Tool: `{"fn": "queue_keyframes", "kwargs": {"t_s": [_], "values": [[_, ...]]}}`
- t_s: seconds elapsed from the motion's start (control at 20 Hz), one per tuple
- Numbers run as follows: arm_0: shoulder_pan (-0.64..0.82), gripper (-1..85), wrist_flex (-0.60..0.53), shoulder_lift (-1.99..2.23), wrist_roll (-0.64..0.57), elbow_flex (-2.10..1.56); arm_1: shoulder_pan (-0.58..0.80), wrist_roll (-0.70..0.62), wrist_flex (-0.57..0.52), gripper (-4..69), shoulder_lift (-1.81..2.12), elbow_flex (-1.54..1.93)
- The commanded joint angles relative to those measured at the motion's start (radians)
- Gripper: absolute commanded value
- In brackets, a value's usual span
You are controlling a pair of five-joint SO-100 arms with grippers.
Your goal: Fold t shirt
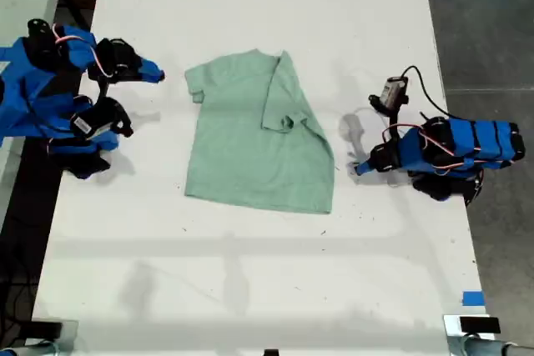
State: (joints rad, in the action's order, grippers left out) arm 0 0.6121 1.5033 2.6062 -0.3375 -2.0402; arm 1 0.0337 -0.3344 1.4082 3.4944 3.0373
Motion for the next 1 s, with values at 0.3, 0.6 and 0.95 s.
{"fn": "queue_keyframes", "kwargs": {"t_s": [0.3, 0.6, 0.95], "values": [[0.35, 14.5, -0.137, -0.808, -0.411, 0.4, -0.006, 0.009, -0.02, 1.5, 0.011, 0.043], [0.437, 14.5, -0.284, -1.081, -0.502, 0.371, -0.017, 0.008, -0.02, 1.5, 0.011, 0.043], [0.402, 13.4, -0.334, -1.233, -0.488, 0.365, -0.017, 0.008, -0.02, 1.5, 0.011, 0.043]]}}
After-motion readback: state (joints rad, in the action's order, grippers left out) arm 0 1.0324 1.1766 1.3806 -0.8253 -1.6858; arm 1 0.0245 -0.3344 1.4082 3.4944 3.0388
